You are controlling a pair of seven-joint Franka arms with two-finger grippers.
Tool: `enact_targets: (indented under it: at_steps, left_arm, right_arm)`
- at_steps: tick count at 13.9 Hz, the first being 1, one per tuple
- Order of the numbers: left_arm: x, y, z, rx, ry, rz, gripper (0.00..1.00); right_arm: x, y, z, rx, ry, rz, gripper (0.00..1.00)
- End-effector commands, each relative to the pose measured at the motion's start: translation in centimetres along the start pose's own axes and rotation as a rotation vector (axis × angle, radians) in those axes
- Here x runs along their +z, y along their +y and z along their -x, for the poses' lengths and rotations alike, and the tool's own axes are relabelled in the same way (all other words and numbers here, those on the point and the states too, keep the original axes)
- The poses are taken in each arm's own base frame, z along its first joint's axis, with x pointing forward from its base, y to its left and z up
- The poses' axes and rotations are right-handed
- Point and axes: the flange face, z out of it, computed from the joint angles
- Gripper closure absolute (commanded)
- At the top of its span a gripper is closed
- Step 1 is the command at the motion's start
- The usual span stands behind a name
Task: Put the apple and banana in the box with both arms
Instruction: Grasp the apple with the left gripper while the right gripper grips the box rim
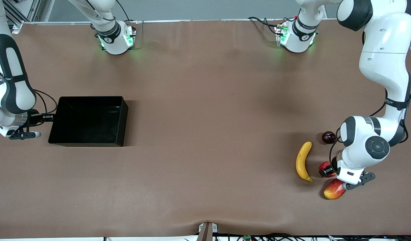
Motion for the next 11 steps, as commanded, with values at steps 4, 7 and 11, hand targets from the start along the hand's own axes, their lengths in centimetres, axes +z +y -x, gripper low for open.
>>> enact_targets:
  at_steps: [4, 7, 11]
  left_arm:
    - [-11.6, 3.0, 2.2, 0.054, -0.047, -0.047, 1.0]
    - [-14.8, 4.5, 3.9, 0.08, -0.077, -0.062, 1.0]
    - [-18.6, 6.2, 6.0, 0.073, -0.105, -0.075, 1.0]
  right_arm:
    - [-1.8, -2.0, 1.0, -0.036, -0.013, -0.063, 1.0]
    - [-6.9, -5.1, -0.3, -0.061, -0.058, -0.171, 1.0]
    - [-10.9, -11.4, -2.1, -0.027, -0.116, -0.181, 1.0]
